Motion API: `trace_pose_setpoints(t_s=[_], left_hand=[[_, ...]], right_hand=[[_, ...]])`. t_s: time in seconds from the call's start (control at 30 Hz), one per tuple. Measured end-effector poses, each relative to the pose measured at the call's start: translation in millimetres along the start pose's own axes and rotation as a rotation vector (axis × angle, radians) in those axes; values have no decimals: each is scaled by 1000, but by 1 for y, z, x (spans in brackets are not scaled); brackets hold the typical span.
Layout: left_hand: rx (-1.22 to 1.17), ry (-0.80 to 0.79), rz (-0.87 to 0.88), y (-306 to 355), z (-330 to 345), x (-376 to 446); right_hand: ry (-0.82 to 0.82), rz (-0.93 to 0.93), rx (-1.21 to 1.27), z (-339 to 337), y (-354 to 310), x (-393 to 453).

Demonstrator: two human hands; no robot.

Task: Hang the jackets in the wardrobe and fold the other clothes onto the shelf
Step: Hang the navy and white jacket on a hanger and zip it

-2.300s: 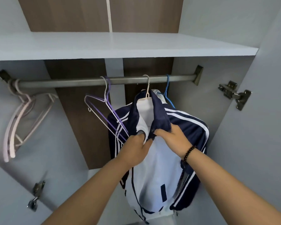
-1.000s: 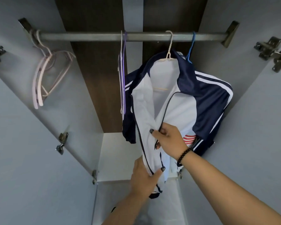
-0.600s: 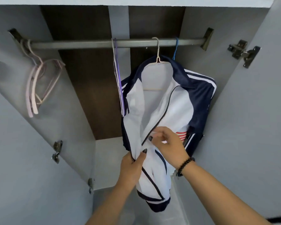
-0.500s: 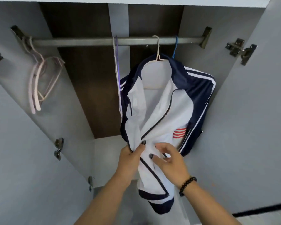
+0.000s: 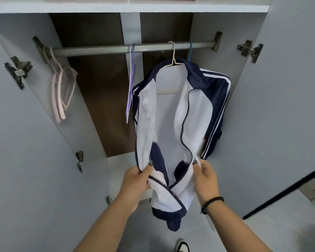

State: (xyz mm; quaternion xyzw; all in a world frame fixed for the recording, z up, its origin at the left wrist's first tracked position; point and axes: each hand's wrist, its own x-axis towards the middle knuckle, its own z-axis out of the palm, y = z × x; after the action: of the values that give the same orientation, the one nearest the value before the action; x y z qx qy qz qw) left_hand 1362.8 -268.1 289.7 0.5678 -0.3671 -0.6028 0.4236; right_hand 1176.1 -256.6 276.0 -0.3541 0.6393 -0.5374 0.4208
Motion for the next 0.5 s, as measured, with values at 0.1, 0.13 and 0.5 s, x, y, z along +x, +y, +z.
trace_pose_setpoints(t_s=[0.1, 0.13, 0.5], left_hand=[[176, 201, 55, -9, -3, -13], [157, 245, 68, -9, -1, -16], [47, 70, -375, -26, 16, -33]], right_hand=[[51, 19, 41, -2, -5, -5], [53, 13, 44, -1, -8, -7], [-147, 12, -381, 1, -2, -19]])
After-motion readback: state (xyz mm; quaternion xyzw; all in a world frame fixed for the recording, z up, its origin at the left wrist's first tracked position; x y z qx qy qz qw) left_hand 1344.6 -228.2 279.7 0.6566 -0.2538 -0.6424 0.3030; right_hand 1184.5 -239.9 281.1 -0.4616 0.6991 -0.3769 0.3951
